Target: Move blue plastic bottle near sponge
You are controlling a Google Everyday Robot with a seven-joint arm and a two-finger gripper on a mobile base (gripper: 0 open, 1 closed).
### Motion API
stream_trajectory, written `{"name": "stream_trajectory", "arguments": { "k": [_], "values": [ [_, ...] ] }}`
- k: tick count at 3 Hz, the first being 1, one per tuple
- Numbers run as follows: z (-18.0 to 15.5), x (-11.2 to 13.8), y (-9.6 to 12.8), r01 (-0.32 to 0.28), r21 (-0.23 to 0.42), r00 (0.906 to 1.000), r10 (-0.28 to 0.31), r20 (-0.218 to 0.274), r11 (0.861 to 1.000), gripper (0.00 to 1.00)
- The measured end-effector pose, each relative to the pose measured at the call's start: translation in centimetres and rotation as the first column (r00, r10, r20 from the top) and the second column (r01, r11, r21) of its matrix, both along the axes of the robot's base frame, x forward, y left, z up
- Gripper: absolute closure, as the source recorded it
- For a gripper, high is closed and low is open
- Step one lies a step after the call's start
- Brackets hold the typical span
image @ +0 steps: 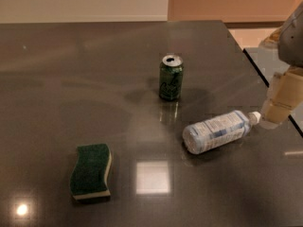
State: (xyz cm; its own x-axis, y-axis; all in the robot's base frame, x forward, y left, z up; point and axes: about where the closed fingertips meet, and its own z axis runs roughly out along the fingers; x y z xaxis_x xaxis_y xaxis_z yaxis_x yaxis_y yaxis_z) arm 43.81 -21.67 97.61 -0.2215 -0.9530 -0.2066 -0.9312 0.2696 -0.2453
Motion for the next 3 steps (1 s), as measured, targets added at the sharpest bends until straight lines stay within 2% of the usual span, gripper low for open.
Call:
{"name": "stream_trajectory", "arguments": {
  "k": [1,2,3],
  "values": [
    [0.0,0.1,0.0,-0.002,-0.003,1.0000,0.002,0.003,1.000,0.00],
    [-1.9,0.1,0.4,-0.040,0.007,0.9987,0.040,-0.032,0.999,0.00],
    [-4.5,-0.2,1.1,-0.095,0.032,0.9923,0.097,-0.077,0.995,0.00]
  ]
}}
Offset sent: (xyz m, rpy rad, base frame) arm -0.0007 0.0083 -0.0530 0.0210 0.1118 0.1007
